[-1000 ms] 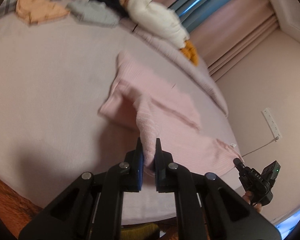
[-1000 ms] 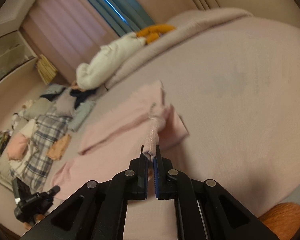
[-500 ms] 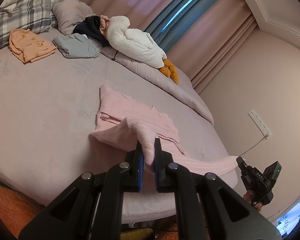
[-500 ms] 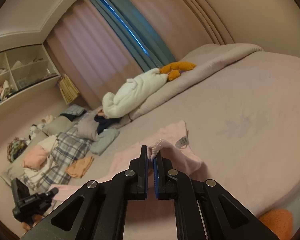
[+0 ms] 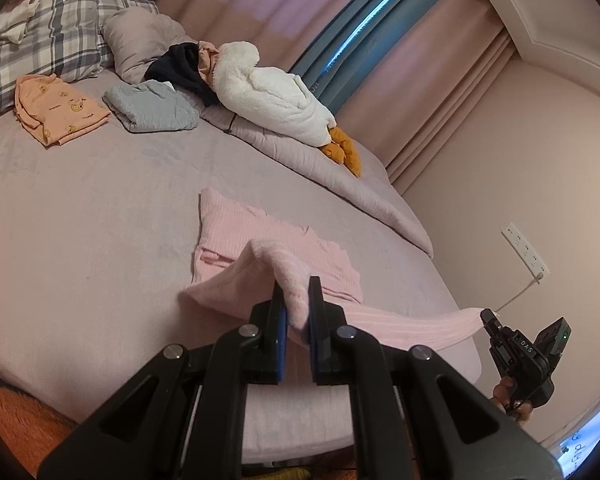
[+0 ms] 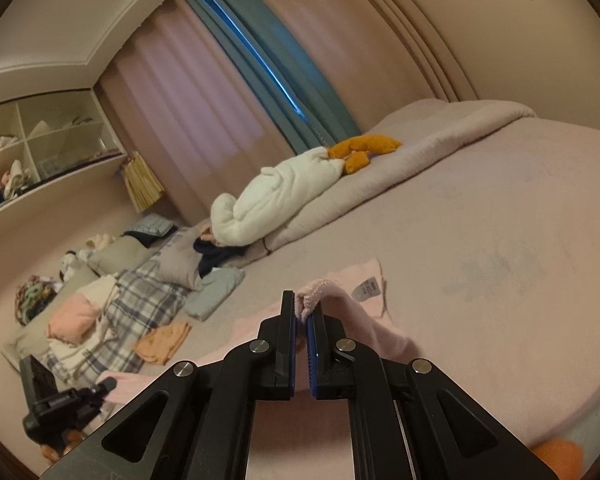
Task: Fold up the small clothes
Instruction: 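Lift the hem and fold it toward the collar with both grippers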
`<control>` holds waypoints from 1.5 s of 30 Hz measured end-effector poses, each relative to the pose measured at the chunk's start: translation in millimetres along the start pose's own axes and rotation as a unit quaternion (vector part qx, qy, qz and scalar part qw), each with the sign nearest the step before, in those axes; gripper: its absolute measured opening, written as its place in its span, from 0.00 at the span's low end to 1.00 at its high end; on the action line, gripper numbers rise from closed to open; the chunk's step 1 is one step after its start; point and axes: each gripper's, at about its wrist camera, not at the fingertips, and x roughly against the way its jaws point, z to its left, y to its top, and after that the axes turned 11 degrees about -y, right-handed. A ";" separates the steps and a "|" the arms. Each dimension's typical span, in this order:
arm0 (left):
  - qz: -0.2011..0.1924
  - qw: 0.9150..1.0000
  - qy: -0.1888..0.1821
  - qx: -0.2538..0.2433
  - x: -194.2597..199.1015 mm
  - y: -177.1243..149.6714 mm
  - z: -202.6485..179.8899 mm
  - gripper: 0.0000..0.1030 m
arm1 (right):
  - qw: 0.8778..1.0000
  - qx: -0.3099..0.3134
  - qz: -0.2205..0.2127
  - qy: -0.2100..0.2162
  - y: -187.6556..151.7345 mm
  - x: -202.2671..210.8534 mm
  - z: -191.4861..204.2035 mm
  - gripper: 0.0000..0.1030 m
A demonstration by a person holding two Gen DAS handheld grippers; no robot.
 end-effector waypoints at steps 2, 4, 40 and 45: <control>0.001 1.000 0.005 0.001 -6.8 6.7 2.8 0.08 | 1.000 -0.002 0.003 0.001 6.8 -8.4 2.0 0.06; 0.002 1.000 0.010 0.005 -14.7 14.2 5.7 0.08 | 1.000 -0.001 0.005 -0.003 12.7 -16.8 3.3 0.06; 0.076 0.991 0.107 0.026 -205.8 125.7 109.8 0.08 | 0.987 0.027 0.119 -0.103 66.4 -227.0 10.3 0.06; 0.089 0.989 0.113 0.037 -229.4 128.0 128.4 0.08 | 0.982 0.038 0.137 -0.124 64.2 -254.9 5.6 0.06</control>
